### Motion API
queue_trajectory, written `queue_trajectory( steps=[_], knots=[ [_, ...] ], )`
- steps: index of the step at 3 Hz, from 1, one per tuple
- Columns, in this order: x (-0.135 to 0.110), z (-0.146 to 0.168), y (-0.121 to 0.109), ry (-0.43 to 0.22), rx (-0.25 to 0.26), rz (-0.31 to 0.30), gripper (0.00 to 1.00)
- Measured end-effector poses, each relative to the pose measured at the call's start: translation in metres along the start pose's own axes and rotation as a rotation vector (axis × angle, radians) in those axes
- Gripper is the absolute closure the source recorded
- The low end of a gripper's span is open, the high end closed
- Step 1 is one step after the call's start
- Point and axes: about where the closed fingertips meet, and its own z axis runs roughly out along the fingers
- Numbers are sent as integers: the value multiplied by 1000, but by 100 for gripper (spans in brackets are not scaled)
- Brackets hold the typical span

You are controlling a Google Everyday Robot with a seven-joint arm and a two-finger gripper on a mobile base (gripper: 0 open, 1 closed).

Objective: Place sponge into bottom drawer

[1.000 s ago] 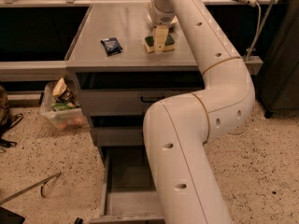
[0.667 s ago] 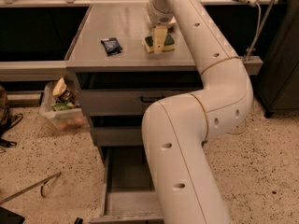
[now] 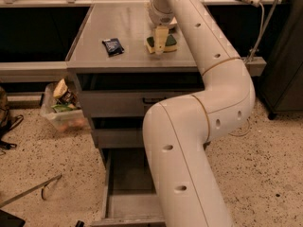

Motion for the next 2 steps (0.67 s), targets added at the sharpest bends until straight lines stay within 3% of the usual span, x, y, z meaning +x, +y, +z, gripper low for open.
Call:
queue_trajectory(
  steps=[2],
  knots=[
    [12,-5,6,77,-32,80,0]
  ],
)
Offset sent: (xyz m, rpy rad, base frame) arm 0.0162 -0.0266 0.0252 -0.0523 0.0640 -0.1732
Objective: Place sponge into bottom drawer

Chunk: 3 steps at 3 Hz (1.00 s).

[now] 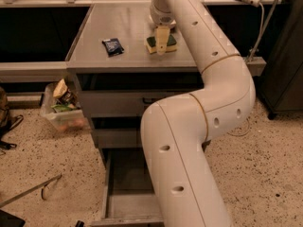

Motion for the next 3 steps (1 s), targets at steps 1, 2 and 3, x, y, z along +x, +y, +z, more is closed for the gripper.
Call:
queue_trajectory(
  steps=[1,2,3],
  knots=[
    [2,3,7,12,-27,26,0],
    [-2,10,14,-7,-51,28,0],
    [-5,19,19,-26,-70,32,0]
  ],
)
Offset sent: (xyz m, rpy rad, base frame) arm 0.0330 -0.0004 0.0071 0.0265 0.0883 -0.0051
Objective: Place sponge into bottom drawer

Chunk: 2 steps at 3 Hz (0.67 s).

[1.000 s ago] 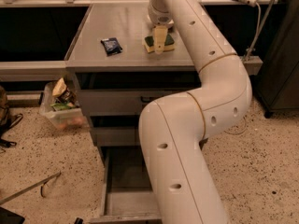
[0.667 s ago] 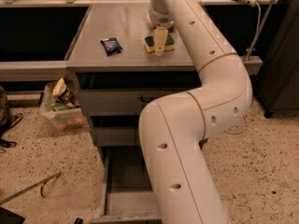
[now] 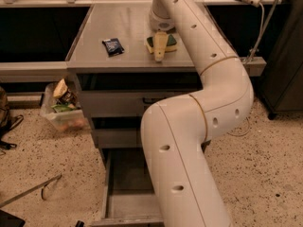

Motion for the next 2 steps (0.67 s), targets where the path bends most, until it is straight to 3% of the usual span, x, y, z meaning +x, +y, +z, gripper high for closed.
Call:
queue_trajectory(
  steps=[2],
  knots=[
    [-4,5,0,-13,0,-8,0]
  ],
)
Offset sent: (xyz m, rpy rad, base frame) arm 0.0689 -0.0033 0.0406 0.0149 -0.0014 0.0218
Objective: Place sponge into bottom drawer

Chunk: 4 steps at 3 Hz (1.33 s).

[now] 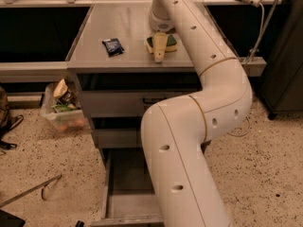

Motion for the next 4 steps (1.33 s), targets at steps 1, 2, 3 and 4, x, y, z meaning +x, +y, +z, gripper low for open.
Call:
queue_trajectory(
  steps=[1,2,3,4],
  knots=[
    [0,0,0,0,0,0,19],
    [0,0,0,0,0,0,42],
    [0,0,0,0,0,0,41],
    [0,0,0,0,0,0,18]
  ],
)
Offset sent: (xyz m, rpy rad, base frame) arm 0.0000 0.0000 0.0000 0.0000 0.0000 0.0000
